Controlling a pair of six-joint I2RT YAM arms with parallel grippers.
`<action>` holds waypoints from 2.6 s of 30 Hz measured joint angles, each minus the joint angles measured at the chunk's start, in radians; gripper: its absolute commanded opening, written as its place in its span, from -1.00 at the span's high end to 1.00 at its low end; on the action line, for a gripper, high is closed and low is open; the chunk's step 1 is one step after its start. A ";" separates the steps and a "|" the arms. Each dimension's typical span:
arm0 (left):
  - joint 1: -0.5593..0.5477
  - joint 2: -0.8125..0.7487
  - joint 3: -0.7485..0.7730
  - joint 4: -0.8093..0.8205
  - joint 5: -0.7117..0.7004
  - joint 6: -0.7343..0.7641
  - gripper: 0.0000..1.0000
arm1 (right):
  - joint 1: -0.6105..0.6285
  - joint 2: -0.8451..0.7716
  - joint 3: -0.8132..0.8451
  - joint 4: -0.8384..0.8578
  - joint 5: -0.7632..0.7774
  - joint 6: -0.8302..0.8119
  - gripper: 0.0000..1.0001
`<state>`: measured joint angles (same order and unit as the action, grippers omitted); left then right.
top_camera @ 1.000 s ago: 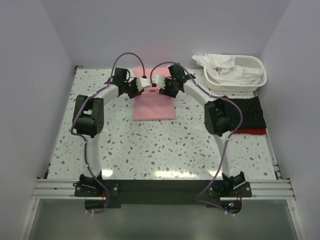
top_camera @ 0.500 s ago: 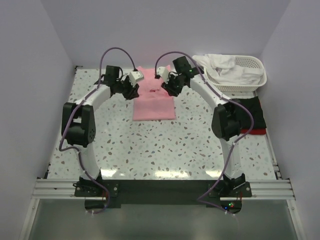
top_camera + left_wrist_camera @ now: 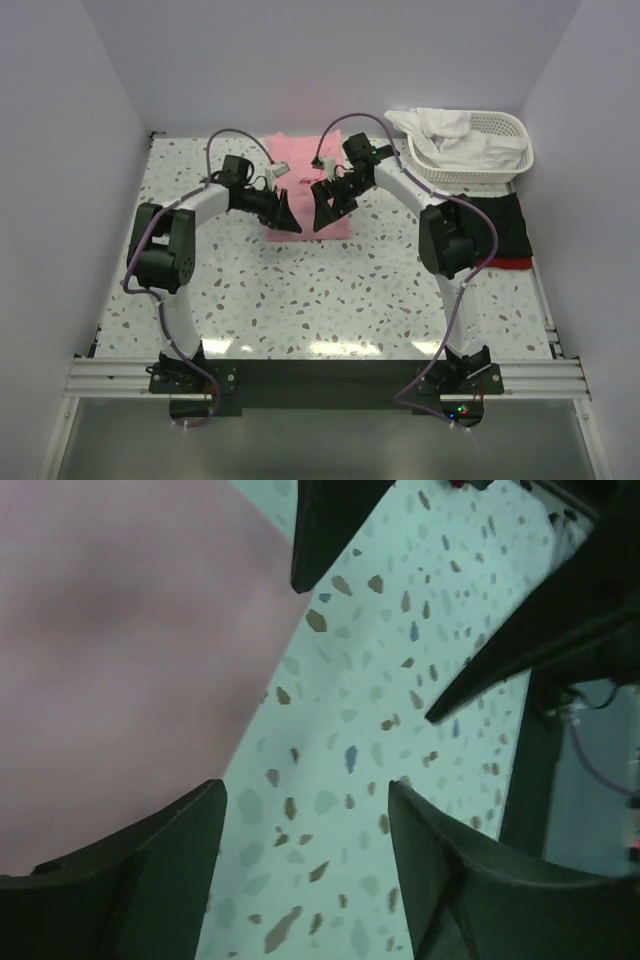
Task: Fold and stack the t-shirts
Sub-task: Fold the tshirt
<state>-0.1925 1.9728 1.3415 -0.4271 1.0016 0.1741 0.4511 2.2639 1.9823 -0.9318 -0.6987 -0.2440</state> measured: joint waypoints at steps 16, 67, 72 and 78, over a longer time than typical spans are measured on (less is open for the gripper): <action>0.011 0.018 -0.229 0.634 0.200 -0.815 -1.00 | -0.060 0.011 -0.202 0.400 -0.431 0.632 -0.97; -0.124 -0.348 -0.347 0.073 -0.449 0.830 0.62 | 0.079 -0.337 -0.560 0.343 0.326 -0.650 -0.01; -0.135 -0.296 -0.347 0.081 -0.475 0.859 0.64 | 0.077 -0.325 -0.602 0.389 0.361 -0.723 0.03; -0.136 -0.261 -0.347 0.082 -0.491 0.889 0.60 | 0.079 -0.300 -0.612 0.468 0.393 -0.753 0.08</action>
<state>-0.3283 1.7123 0.9947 -0.3447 0.5102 1.0630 0.5301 1.9636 1.3705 -0.4637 -0.3058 -0.9974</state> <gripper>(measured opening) 0.192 0.468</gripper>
